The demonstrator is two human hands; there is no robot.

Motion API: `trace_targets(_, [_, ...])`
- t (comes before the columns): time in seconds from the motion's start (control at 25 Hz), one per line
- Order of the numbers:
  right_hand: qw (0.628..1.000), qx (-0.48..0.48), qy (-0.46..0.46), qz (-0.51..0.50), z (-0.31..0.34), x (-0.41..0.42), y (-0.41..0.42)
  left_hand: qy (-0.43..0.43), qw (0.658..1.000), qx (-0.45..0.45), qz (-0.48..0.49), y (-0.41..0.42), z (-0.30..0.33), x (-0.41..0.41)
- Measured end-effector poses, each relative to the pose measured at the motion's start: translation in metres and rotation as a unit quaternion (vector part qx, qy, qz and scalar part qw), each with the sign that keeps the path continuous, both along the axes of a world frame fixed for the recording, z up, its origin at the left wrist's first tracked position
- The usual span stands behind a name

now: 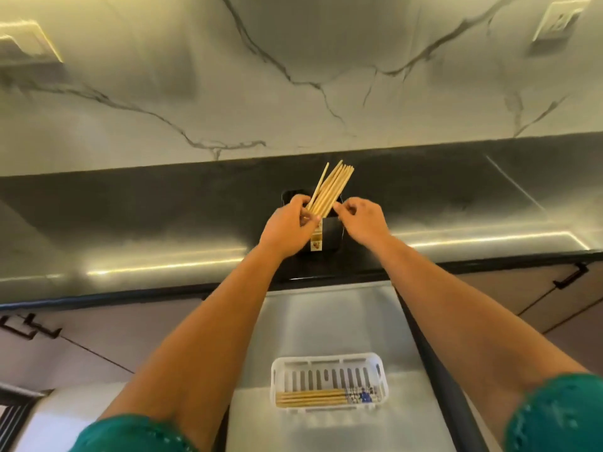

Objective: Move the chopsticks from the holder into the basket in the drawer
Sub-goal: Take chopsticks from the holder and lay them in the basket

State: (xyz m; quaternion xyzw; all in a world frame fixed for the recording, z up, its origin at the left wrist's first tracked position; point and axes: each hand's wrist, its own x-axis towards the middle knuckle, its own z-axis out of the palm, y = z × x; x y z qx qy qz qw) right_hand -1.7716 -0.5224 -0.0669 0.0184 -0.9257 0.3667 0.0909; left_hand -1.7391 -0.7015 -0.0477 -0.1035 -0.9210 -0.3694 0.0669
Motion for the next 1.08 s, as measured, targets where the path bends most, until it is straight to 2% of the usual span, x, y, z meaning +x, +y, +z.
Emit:
trace_targets(0.08, [0.999, -0.007, -0.013, -0.033, 0.008, -0.031, 0.0, 0.0, 1.0, -0.004, 0.002, 0.005, 0.014, -0.022])
trace_targets(0.2, [0.99, -0.031, -0.086, -0.106, -0.002, -0.067, 0.002, -0.021, 0.999, -0.028, 0.0, 0.01, 0.01, -0.045])
trace_targets(0.32, [0.96, -0.169, -0.168, -0.149, -0.007, -0.093, -0.003, -0.036, 0.998, -0.041, 0.005, 0.01, -0.003, -0.063])
trace_targets(0.4, [0.946, -0.249, -0.154, -0.136, -0.011, -0.11, -0.006, -0.026, 0.999, -0.035, 0.015, 0.008, -0.013, -0.077])
trace_targets(0.56, [0.951, -0.233, -0.103, -0.176, -0.018, -0.123, -0.008, 0.0, 0.999, -0.031, 0.022, 0.01, -0.027, -0.095])
trace_targets(0.8, [0.938, -0.266, -0.111, -0.192, -0.001, -0.121, -0.005, 0.001, 0.999, -0.026, 0.026, 0.017, -0.025, -0.093])
trace_targets(1.08, [0.958, -0.244, -0.033, -0.147, 0.042, -0.103, 0.005, 0.028, 0.997, -0.037, 0.064, 0.029, -0.002, -0.082])
